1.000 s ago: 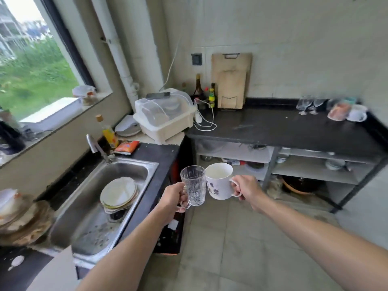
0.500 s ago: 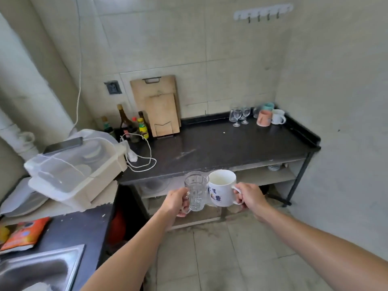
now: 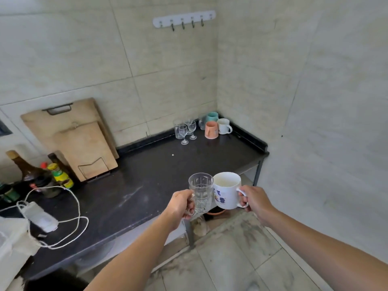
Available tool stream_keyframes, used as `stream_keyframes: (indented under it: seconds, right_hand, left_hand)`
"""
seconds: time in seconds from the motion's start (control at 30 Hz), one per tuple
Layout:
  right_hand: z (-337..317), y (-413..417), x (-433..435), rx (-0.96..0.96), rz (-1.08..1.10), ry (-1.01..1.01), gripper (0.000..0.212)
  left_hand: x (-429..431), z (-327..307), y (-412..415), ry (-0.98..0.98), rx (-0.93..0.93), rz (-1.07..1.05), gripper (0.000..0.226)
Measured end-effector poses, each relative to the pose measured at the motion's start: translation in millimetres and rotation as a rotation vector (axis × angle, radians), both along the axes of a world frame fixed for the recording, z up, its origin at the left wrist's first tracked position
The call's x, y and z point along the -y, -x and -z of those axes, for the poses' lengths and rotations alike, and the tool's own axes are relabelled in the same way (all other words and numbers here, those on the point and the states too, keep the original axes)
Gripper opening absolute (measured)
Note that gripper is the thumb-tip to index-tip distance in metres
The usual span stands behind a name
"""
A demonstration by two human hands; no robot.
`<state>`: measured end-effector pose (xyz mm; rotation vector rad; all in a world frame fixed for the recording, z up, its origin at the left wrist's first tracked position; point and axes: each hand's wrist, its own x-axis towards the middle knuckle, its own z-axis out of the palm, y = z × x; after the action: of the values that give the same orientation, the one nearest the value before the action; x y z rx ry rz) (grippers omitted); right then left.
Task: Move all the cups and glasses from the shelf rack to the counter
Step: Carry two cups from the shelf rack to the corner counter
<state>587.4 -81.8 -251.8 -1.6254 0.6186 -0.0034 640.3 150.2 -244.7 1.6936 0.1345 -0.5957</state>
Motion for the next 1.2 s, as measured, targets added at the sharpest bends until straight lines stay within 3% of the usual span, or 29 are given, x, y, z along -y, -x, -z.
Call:
stream_keyframes:
  seconds: [0.33,0.57,1.2]
  right_hand:
    - [15.2,-166.0,129.5,-0.043,-0.008,-0.006,0.023]
    - [29.9,-256.4,198.0,-0.111,-0.007,0.003,0.025]
    - [120.0,-509.7,264.2,-0.346,-0.033,-0.014,0.021]
  left_hand:
    - [137.0,-0.2,-163.7,-0.046,-0.005,0.015,0.031]
    - [205.2,21.3,-249.1,-0.03,-0.108,0.001,0.033]
    - [296.0,129.2,-495.6,-0.108,-0.23,0.038,0.026]
